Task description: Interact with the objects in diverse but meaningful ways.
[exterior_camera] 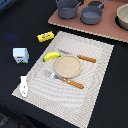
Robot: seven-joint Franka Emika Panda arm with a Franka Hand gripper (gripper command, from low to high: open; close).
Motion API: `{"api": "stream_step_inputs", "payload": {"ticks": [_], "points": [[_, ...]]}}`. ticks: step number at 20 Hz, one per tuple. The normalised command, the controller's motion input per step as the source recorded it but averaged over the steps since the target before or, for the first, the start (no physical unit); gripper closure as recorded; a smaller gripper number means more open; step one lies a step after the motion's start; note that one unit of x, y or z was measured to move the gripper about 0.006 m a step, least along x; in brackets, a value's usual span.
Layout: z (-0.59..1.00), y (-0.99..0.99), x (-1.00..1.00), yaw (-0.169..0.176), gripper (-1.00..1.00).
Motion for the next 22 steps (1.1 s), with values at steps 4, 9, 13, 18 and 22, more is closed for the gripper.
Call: {"api": "stream_step_inputs", "payload": {"ticks": [4, 9, 13, 18, 22], "points": [[-0.12, -0.01, 0.05, 0.000, -1.00], [-0.36, -0.13, 0.04, 0.000, -1.00], [-0.55, -0.27, 0.00, 0.000, -1.00], [-0.63, -0.31, -0.06, 0.022, -1.00], [-0.66, -0.35, -0.12, 0.059, -1.00]]}}
